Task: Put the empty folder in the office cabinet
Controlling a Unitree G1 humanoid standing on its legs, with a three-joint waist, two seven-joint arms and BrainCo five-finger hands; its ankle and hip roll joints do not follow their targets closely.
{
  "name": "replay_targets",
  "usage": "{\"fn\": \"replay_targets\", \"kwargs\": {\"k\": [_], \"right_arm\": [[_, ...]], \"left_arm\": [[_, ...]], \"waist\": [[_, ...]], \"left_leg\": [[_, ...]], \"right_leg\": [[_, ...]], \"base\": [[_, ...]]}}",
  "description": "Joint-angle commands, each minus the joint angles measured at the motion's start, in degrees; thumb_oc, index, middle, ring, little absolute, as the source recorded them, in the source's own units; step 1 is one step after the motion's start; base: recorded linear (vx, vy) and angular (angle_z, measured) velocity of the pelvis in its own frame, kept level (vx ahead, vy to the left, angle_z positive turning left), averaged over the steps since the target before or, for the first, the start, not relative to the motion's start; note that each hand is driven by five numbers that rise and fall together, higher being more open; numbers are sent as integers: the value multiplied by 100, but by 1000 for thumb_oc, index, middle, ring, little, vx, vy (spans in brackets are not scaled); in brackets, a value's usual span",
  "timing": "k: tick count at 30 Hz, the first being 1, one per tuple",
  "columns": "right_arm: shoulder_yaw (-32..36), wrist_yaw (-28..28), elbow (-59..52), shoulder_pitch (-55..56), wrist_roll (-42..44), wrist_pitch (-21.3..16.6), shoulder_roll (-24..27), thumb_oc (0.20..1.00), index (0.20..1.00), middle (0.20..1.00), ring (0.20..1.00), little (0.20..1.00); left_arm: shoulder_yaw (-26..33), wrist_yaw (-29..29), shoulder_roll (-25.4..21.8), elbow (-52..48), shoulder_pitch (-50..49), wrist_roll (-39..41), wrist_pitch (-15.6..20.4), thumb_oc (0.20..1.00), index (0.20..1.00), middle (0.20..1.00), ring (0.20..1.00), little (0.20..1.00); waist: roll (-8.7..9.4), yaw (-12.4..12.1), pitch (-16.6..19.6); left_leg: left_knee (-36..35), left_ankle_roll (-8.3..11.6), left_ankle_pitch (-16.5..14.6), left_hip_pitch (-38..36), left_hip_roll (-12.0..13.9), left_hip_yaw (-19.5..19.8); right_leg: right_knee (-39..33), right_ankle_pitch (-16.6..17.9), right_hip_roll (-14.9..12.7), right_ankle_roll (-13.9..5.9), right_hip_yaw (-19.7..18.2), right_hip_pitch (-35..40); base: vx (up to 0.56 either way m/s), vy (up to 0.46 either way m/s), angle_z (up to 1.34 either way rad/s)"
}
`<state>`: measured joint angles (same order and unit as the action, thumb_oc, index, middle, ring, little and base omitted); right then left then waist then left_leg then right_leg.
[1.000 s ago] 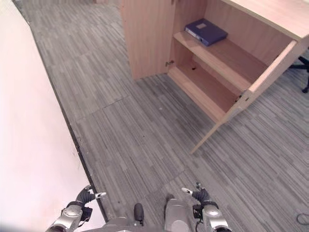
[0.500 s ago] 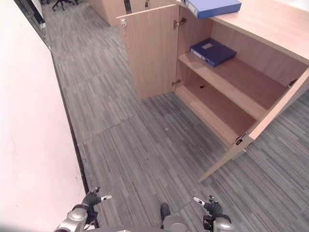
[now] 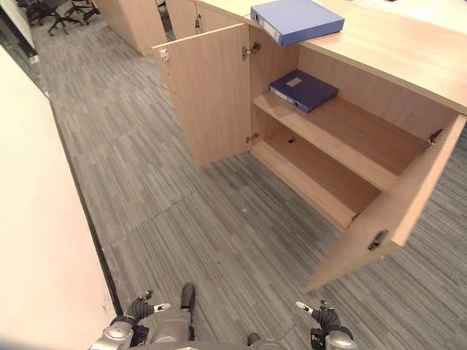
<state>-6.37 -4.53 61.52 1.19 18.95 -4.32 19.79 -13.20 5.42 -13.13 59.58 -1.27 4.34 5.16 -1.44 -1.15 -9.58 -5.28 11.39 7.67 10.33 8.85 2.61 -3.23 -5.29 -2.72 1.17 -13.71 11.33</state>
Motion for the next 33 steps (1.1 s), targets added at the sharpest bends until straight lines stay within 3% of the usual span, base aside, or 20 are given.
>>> {"fn": "replay_targets", "kwargs": {"k": [1, 4, 9, 10, 11, 12, 16, 17, 18, 19, 20, 21, 23, 24, 25, 26, 27, 30, 31, 33], "right_arm": [[-42, -14, -42, -28, -159, -27, 184, 1000, 1000, 1000, 1000, 1000], [-52, 7, 3, -72, -146, -42, 115, 1000, 1000, 1000, 1000, 1000], [25, -50, 7, -194, 39, -41, -6, 1000, 1000, 1000, 1000, 1000], [23, -44, -51, -246, 78, -51, -72, 1000, 1000, 1000, 1000, 1000], [23, -45, -52, -247, 78, -50, -75, 1000, 1000, 1000, 1000, 1000], [22, -45, -91, -324, 127, -53, -142, 1000, 1000, 1000, 1000, 1000], [17, -64, -79, -402, 141, -66, -206, 1000, 1000, 1000, 1000, 1000], [-10, -95, -146, -498, 162, -92, -237, 1000, 1000, 1000, 1000, 1000], [-31, -101, -168, -522, 194, -111, -247, 1000, 1000, 1000, 1000, 1000], [-36, -108, -220, -493, 233, -155, -277, 1000, 1000, 1000, 1000, 1000], [-36, -108, -220, -493, 233, -155, -277, 1000, 1000, 1000, 1000, 1000], [-29, -96, -212, -441, 252, -165, -294, 1000, 1000, 1000, 1000, 1000], [-45, -106, -141, -439, 362, -213, -304, 1000, 1000, 1000, 1000, 1000], [-46, -105, -136, -438, 364, -217, -302, 1000, 1000, 1000, 1000, 1000], [-91, -133, -98, -451, 458, -259, -299, 1000, 1000, 1000, 1000, 1000], [-95, -133, -94, -452, 461, -262, -294, 1000, 1000, 1000, 1000, 1000], [-99, -149, -71, -411, 497, -280, -282, 1000, 1000, 1000, 1000, 1000], [-45, -154, -50, -309, 490, -285, -207, 1000, 1000, 1000, 1000, 1000], [-22, -122, -107, -235, 485, -305, -141, 1000, 1000, 1000, 1000, 1000], [37, -124, -74, -202, 454, -286, -45, 1000, 1000, 1000, 1000, 1000]], "left_arm": [[137, 135, -30, -141, 142, 149, 186, 1000, 1000, 1000, 1000, 1000], [138, 142, -45, -53, 168, 109, 181, 1000, 1000, 1000, 1000, 1000], [20, 190, -169, -77, 419, 25, 200, 1000, 1000, 1000, 1000, 1000], [-13, 192, -255, -92, 535, -20, 197, 1000, 1000, 1000, 1000, 1000], [-13, 192, -259, -89, 539, -20, 197, 1000, 1000, 1000, 1000, 1000], [-47, 175, -326, -130, 646, -31, 192, 1000, 1000, 1000, 1000, 1000], [-34, 153, -379, -134, 696, -45, 177, 1000, 1000, 1000, 1000, 1000], [4, 157, -448, -247, 693, 21, 170, 1000, 1000, 1000, 1000, 1000], [19, 156, -489, -333, 682, 70, 186, 1000, 1000, 1000, 1000, 1000], [29, 129, -500, -389, 616, 83, 186, 1000, 1000, 1000, 1000, 1000], [29, 128, -500, -389, 616, 83, 186, 1000, 1000, 1000, 1000, 1000], [25, 83, -517, -349, 595, -20, 171, 1000, 1000, 1000, 1000, 1000], [9, 85, -553, -279, 613, -67, 172, 1000, 1000, 1000, 1000, 1000], [7, 86, -552, -276, 612, -67, 173, 1000, 1000, 1000, 1000, 1000], [-1, 107, -555, -238, 654, -23, 165, 1000, 1000, 1000, 1000, 1000], [-1, 107, -550, -235, 654, -22, 166, 1000, 1000, 1000, 1000, 1000], [-52, 135, -494, -177, 723, -76, 139, 1000, 1000, 1000, 1000, 1000], [-102, 113, -413, -111, 745, -163, 179, 1000, 1000, 1000, 1000, 1000], [-102, 80, -359, -136, 700, -144, 199, 1000, 1000, 1000, 1000, 1000], [-84, 41, -296, -218, 640, -75, 205, 1000, 1000, 1000, 1000, 1000]], "waist": [[11, -161, -23], [-61, -185, 111], [103, -92, 180], [171, -34, 219], [183, -38, 229], [244, -2, 252], [288, -6, 277], [262, 24, 175], [219, 9, 150], [203, -9, 136], [201, -11, 139], [214, 20, 197], [205, 57, 184], [207, 61, 174], [205, 124, 105], [189, 155, 82], [143, 289, 57], [68, 446, 54], [-6, 525, 90], [-108, 542, 86]], "left_leg": [[517, 76, 217, 162, 298, 5], [360, 203, 333, -50, 459, -297], [687, 148, 52, 105, 379, -720], [714, 45, -109, 135, 299, -875], [721, 40, -117, 147, 289, -883], [749, -98, -250, 167, 168, -984], [723, -264, -411, 118, 67, -1124], [704, -370, -476, 27, 50, -1314], [692, -408, -491, -2, 52, -1379], [619, -517, -531, -175, -118, -1430], [619, -516, -530, -171, -115, -1431], [466, -635, -572, -320, -371, -1438], [366, -762, -695, -497, -615, -1476], [362, -766, -717, -522, -624, -1472], [298, -869, -883, -780, -812, -1415], [284, -873, -907, -821, -812, -1381], [217, -926, -1059, -1062, -956, -1265], [323, -922, -1227, -1267, -1038, -1090], [591, -857, -1404, -1422, -1058, -1017], [1019, -737, -1377, -1426, -971, -1077]], "right_leg": [[551, -570, -387, -936, 209, 19], [334, -507, -553, -1049, 176, 27], [15, -243, -1017, -1336, 291, -220], [3, -73, -1208, -1483, 323, -428], [-1, -74, -1222, -1489, 320, -438], [93, 121, -1321, -1571, 343, -687], [382, 307, -1386, -1617, 363, -953], [1026, 725, -1391, -1608, 538, -1334], [1173, 706, -1355, -1540, 643, -1386], [1407, 673, -1088, -1415, 705, -1316], [1406, 676, -1085, -1414, 704, -1320], [1371, 453, -522, -1338, 552, -1254], [1195, 130, 93, -1198, 477, -1382], [1215, 98, 86, -1201, 481, -1366], [962, 214, 481, -1015, 600, -1713], [968, 183, 481, -1015, 633, -1671], [754, 380, 736, -929, 828, -2001], [640, 402, 699, -912, 1022, -1966], [721, 427, 597, -819, 999, -1917], [747, 359, 488, -738, 1092, -1745]], "base": [[153, 146, -86], [182, 258, -99], [88, 242, -12], [74, 184, -7], [114, 323, -22], [89, 233, -19], [80, 179, -27], [59, 254, -20], [138, 458, -58], [100, 299, -76], [184, 404, -73], [189, 303, -19], [190, 255, 22], [208, 111, 18], [173, 66, 4], [359, 77, -13], [320, 2, 2], [304, -29, 51], [446, -64, 91], [333, -71, 54]]}}
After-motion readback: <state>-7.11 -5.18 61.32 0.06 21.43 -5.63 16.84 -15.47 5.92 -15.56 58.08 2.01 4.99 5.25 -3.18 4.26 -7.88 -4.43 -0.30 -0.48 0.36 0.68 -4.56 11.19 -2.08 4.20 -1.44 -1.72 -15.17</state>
